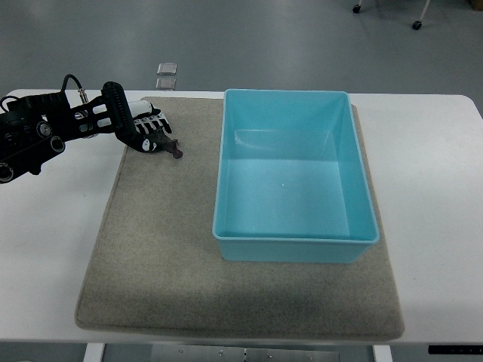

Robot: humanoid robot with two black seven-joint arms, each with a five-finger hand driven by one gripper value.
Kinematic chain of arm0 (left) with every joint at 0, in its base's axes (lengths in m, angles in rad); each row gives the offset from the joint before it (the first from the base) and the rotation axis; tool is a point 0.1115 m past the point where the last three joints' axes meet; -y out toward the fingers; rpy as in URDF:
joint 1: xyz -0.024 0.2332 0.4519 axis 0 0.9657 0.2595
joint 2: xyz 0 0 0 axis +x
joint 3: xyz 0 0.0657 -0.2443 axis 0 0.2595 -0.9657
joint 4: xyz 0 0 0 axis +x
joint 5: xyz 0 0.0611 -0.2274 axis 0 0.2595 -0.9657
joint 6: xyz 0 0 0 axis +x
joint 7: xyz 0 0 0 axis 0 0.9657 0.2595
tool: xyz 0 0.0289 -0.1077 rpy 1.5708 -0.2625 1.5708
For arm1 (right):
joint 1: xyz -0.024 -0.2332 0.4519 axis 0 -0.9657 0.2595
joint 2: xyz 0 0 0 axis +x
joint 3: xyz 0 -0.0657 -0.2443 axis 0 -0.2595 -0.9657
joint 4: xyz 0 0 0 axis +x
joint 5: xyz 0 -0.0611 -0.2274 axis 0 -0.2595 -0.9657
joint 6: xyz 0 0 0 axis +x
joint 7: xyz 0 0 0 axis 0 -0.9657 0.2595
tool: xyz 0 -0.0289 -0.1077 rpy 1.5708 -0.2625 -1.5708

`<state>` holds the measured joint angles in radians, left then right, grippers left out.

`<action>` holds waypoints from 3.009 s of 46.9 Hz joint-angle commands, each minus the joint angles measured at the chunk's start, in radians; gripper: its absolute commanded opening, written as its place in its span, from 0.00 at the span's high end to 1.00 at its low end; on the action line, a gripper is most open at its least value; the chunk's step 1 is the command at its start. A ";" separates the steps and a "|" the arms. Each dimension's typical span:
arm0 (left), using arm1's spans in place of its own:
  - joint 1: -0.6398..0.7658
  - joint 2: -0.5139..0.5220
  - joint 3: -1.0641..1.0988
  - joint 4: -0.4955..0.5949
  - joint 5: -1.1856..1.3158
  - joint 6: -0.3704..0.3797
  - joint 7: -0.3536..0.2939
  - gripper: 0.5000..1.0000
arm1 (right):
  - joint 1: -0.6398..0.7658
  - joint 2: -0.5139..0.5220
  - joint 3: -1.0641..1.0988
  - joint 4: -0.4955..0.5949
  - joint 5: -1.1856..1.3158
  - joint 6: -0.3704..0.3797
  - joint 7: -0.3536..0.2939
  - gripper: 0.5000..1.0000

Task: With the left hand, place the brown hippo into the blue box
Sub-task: 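Close the left hand's fingers around the brown hippo, then lift the hippo with the left hand and carry it over the blue box, then lower the hippo into the blue box and open the left hand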

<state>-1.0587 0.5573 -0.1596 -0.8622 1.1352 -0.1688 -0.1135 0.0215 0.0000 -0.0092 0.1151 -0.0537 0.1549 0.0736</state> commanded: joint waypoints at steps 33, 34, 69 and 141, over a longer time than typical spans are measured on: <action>-0.001 0.000 0.002 0.000 0.003 0.000 0.000 0.88 | 0.000 0.000 0.000 0.000 0.000 0.000 0.000 0.13; -0.003 0.001 0.002 0.000 0.003 0.000 0.000 0.93 | 0.000 0.000 0.000 0.000 0.000 0.000 0.000 0.13; -0.263 0.021 -0.001 -0.060 0.000 -0.048 0.008 1.00 | 0.000 0.000 0.000 0.000 0.000 0.000 0.000 0.13; -0.211 -0.293 0.203 -0.336 0.147 -0.046 0.005 1.00 | 0.000 0.000 0.000 0.000 0.000 0.000 0.000 0.13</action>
<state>-1.2749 0.2639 0.0450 -1.1964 1.2840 -0.2171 -0.1076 0.0215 0.0000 -0.0092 0.1150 -0.0537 0.1549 0.0736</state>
